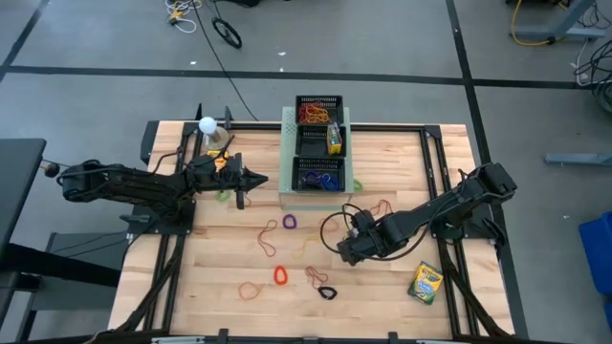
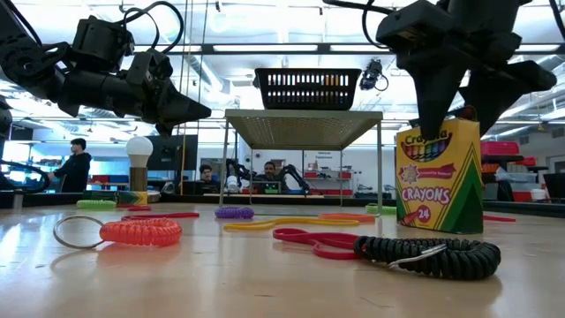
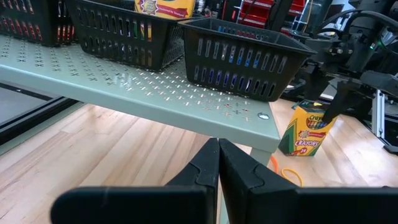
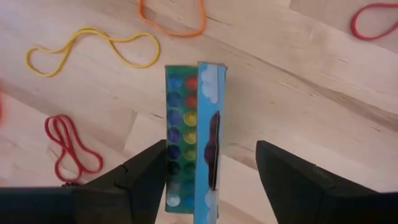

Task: Pick & Place Office Desk Supplies
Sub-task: Put the top right yellow crayon box into the middle black bin on the shelf

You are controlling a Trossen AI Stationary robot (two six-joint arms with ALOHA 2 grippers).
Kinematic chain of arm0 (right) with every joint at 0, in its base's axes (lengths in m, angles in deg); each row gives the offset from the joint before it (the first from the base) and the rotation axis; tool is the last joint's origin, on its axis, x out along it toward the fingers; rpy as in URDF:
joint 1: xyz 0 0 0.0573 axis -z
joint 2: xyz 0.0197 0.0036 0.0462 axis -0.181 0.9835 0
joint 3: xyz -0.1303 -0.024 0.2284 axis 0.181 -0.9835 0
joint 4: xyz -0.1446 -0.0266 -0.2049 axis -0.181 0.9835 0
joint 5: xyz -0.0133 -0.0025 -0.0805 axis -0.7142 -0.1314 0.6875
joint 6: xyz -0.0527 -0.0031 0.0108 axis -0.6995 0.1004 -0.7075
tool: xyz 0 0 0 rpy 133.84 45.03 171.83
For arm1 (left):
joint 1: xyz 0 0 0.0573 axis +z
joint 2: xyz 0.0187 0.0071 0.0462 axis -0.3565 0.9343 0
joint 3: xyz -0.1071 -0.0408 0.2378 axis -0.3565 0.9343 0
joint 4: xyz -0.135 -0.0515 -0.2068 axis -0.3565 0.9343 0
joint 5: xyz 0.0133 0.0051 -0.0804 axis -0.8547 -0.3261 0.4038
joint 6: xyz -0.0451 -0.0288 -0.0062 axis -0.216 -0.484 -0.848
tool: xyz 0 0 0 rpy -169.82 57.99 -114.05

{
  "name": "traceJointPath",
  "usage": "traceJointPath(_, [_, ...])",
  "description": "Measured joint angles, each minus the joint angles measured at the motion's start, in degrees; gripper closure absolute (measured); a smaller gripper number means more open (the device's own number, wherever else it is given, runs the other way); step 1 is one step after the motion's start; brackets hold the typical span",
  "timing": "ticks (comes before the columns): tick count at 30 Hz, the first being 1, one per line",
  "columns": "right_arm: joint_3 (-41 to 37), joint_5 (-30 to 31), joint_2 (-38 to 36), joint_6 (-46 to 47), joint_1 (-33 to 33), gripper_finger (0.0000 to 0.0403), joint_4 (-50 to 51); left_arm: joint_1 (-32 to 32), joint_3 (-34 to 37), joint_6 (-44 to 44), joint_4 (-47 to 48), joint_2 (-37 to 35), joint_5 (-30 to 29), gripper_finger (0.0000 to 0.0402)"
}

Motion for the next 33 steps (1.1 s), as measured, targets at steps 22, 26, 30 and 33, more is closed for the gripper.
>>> traceJointPath(22, [0.0,-2.0,-0.2,-8.5,3.4,0.0112,0.0,0.0,0.0,0.0,0.0,0.0,0.0,0.0387])
traceJointPath(26, [0.0,-1.5,-0.5,-8.7,3.4,0.0112,0.4,0.0,0.0,0.0,0.0,0.0,0.0,0.0387])
traceJointPath(30, [0.0,-0.7,-1.5,-9.6,3.8,0.0112,1.3,0.0,0.0,0.0,0.0,0.0,0.0,0.0387])
traceJointPath(33, [0.0,-0.5,-2.4,-10.5,4.1,0.0112,1.8,0.0,0.0,0.0,0.0,0.0,0.0,0.0387])
